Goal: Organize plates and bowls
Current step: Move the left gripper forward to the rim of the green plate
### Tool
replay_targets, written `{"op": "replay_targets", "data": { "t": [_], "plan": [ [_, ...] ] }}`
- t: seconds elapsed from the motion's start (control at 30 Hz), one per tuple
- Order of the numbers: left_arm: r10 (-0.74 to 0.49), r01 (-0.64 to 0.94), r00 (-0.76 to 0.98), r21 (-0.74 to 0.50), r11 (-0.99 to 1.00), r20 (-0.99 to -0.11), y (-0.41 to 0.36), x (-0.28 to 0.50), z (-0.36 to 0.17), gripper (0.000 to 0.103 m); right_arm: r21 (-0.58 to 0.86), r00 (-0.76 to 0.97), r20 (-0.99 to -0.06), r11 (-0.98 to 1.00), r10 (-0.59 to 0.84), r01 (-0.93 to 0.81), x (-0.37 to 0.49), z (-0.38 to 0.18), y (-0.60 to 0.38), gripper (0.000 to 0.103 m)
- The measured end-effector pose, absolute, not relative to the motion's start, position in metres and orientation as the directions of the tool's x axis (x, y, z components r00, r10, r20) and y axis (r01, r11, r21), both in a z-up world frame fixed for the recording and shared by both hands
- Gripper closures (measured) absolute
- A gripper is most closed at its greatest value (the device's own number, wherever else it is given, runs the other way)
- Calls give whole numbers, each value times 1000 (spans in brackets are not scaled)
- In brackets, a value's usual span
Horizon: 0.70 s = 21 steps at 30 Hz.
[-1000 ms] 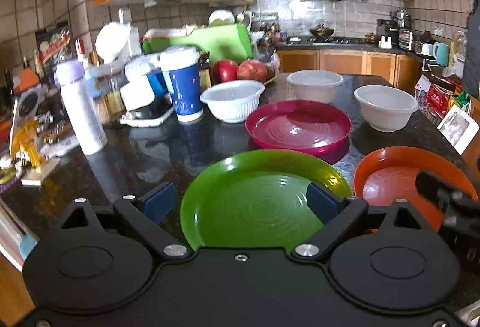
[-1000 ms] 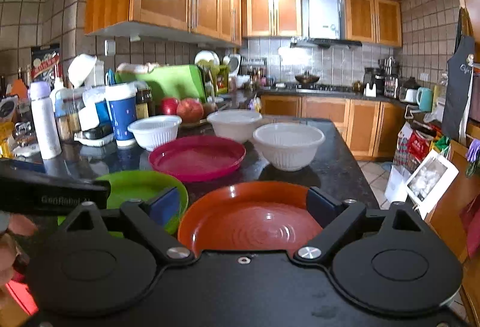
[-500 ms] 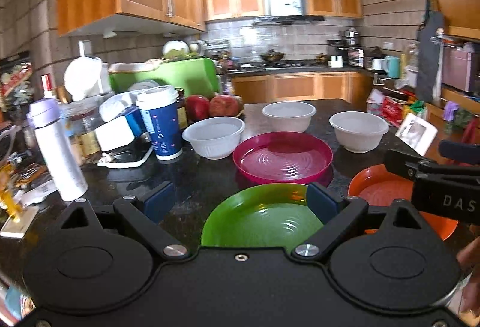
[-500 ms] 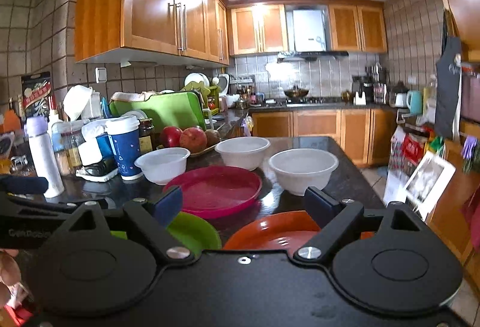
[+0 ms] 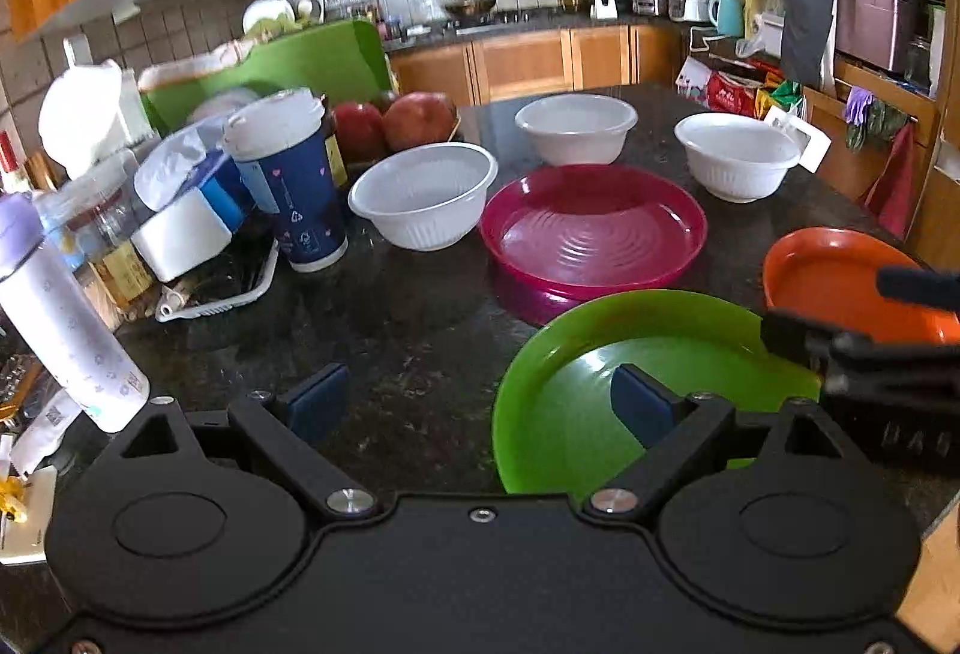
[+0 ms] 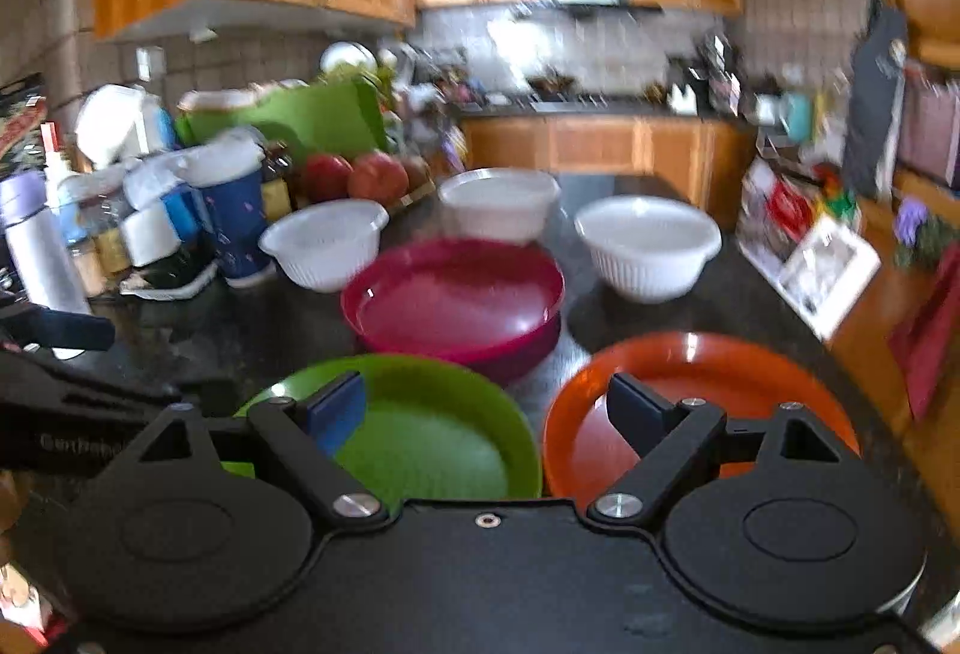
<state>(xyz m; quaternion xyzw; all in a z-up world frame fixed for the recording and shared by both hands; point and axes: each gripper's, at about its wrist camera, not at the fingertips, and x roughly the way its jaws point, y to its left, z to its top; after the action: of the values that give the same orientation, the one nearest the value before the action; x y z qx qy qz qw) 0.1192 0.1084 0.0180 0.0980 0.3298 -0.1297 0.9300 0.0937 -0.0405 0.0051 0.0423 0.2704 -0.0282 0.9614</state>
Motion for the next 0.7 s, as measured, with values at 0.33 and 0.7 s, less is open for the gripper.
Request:
{"op": "replay_targets", "data": {
  "t": [0.33,0.7],
  "plan": [
    [-225,322,625,-16,947,-747,126,145,19,10,76,798,-597,984,-82,159,102,8,-24,12],
    [-219,331,571,-22,943,-791,134,151,15,10,93,746,-660,976,-89,199,103,7,-25,13]
  ]
}}
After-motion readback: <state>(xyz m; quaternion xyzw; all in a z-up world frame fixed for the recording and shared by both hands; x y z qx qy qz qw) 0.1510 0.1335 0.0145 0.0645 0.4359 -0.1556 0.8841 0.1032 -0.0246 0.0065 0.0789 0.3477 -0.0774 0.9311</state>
